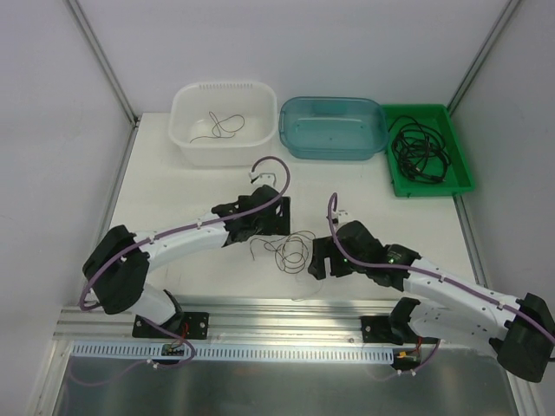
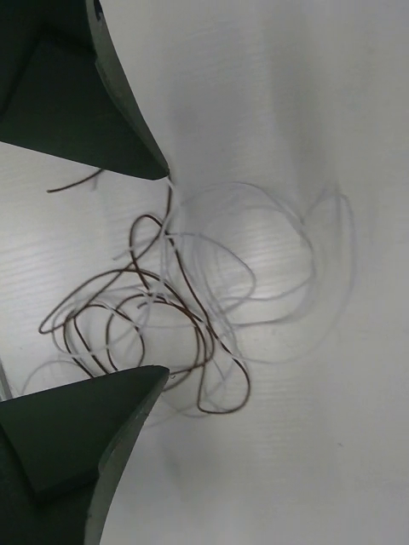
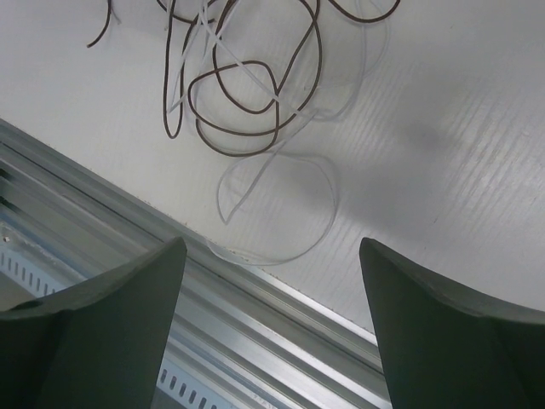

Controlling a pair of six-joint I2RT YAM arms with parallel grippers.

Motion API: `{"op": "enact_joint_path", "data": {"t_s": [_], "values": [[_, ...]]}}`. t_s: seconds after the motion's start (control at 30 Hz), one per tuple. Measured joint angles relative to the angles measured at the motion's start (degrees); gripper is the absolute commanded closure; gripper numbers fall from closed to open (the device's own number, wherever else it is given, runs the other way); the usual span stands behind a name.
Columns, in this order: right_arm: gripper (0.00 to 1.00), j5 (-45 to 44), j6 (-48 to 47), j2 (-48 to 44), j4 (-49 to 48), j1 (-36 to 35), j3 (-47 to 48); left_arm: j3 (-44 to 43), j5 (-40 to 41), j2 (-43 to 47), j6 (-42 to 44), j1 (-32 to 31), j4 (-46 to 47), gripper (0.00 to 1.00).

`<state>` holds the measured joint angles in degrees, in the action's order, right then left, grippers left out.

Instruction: Untangle the cables

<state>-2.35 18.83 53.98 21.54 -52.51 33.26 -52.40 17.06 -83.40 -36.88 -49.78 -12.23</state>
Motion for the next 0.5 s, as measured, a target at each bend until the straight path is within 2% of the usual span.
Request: {"op": "enact_joint_path", "data": {"t_s": [0.23,0.5], "values": [[0.14,-2.38,-0.22,-3.65,-0.37,-0.13,-0.04,-12.04,2.97,-9.53,0.20,0.02,1.14,0.11],[0.14,-4.48,-1.07,-5.66,-0.55,-0.15,-0.33,-14.75,2.86,-17.77,-2.97,1.75,-0.04,0.16]]}}
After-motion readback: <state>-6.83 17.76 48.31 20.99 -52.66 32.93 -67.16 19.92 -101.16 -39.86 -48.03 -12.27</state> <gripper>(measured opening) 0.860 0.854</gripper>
